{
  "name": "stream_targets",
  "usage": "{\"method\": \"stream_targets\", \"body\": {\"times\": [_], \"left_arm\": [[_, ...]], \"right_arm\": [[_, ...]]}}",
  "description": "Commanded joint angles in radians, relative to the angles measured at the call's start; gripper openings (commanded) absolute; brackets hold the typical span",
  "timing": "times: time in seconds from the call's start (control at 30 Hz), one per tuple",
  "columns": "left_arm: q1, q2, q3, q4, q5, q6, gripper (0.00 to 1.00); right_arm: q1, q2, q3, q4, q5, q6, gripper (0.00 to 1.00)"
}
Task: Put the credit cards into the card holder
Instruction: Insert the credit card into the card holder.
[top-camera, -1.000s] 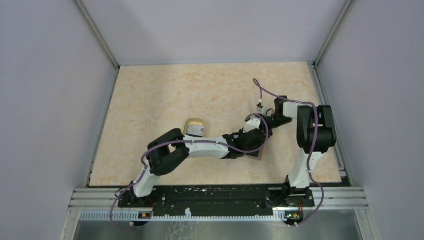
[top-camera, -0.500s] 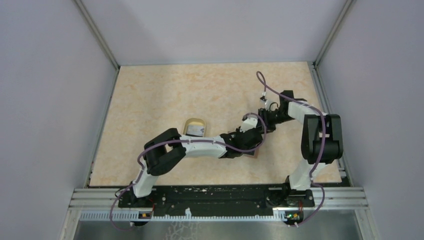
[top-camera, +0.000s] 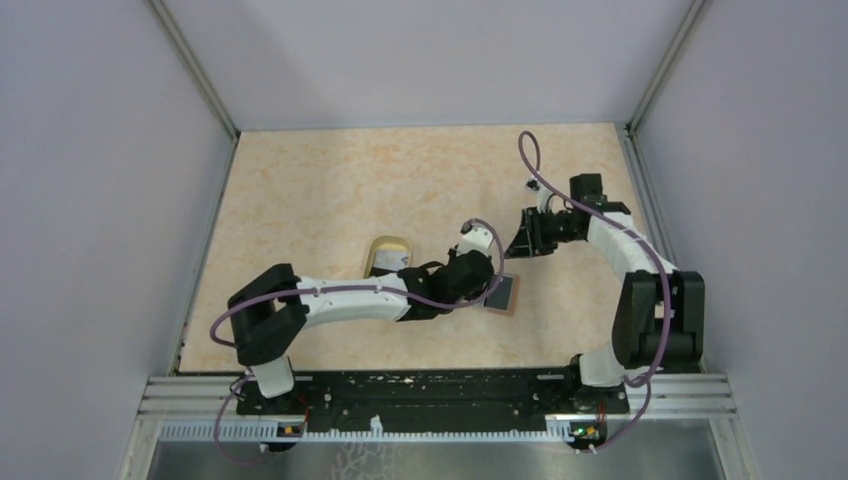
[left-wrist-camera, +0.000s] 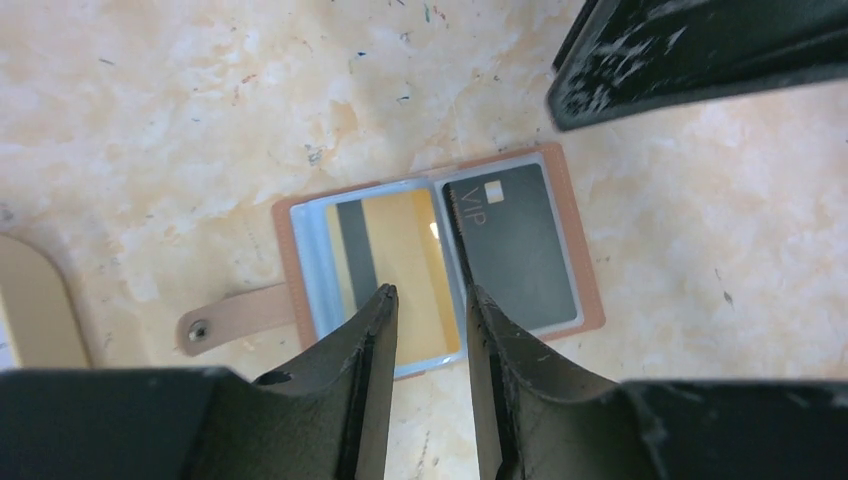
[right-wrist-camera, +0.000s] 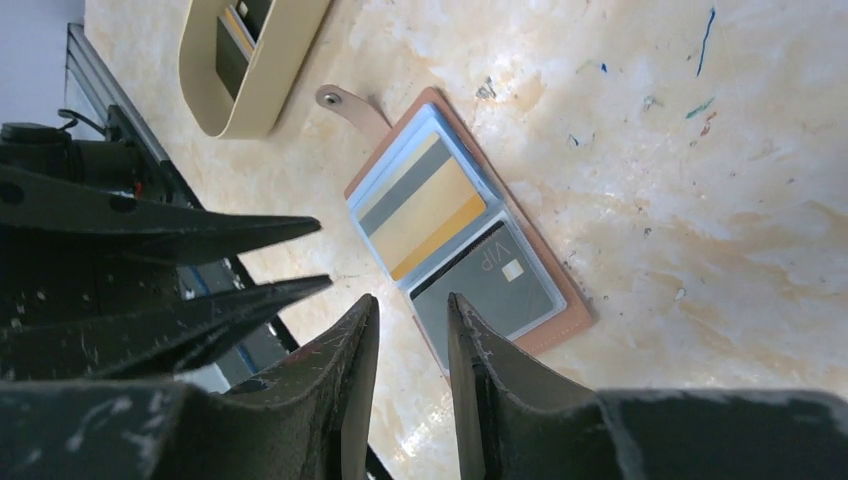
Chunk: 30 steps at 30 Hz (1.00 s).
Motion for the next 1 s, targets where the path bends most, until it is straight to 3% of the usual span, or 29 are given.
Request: {"method": "stream_targets", "body": {"times": [0.0, 0.03, 0.1, 0.2, 0.27, 0.3, 0.37, 0.47, 0.6, 0.73, 0.8, 0.97], "left_arm": [[0.005, -0.148, -0.154, 0.150, 0.026, 0.119, 0.39], [0.005, -0.185, -0.209, 0.184, 0.028, 0.140, 0.39], [0.005, -0.259, -0.310, 0.254, 0.038, 0.175, 0.50], [0.005, -0.361, -0.450, 0.360, 0.081, 0.251, 0.81], [0.006, -0.401, -0.514, 0.398, 0.094, 0.279, 0.96], [0.006, -0.416, -0.541, 0.414, 0.107, 0.287, 0.98], [0.006, -0.451, -0.579, 0.445, 0.144, 0.298, 0.98], [0.006, -0.485, -0.621, 0.483, 0.178, 0.306, 0.99], [0.005, -0.492, -0.656, 0.530, 0.210, 0.297, 0.99], [0.006, -0.468, -0.676, 0.563, 0.227, 0.257, 0.99], [0.006, -0.452, -0.686, 0.582, 0.235, 0.229, 0.98], [0.006, -0.432, -0.735, 0.678, 0.224, 0.146, 0.94]], "right_arm": [[-0.005, -0.160, -0.019, 0.072, -0.029, -0.055, 0.31], [-0.005, -0.198, -0.032, 0.091, -0.032, -0.060, 0.30], [-0.005, -0.280, -0.065, 0.146, -0.041, -0.065, 0.30], [-0.005, -0.423, -0.147, 0.262, -0.091, -0.113, 0.29], [-0.006, -0.517, -0.219, 0.331, -0.184, -0.226, 0.29], [-0.005, -0.558, -0.257, 0.349, -0.235, -0.298, 0.29], [-0.006, -0.637, -0.320, 0.388, -0.314, -0.394, 0.33], [0.025, -0.722, -0.361, 0.495, -0.343, -0.382, 0.41], [0.106, -0.687, -0.309, 0.479, -0.326, -0.402, 0.41], [0.166, -0.568, -0.340, 0.548, -0.235, -0.372, 0.33], [0.174, -0.526, -0.338, 0.434, -0.149, -0.518, 0.31], [0.192, -0.447, -0.308, 0.345, -0.016, -0.496, 0.16]]}}
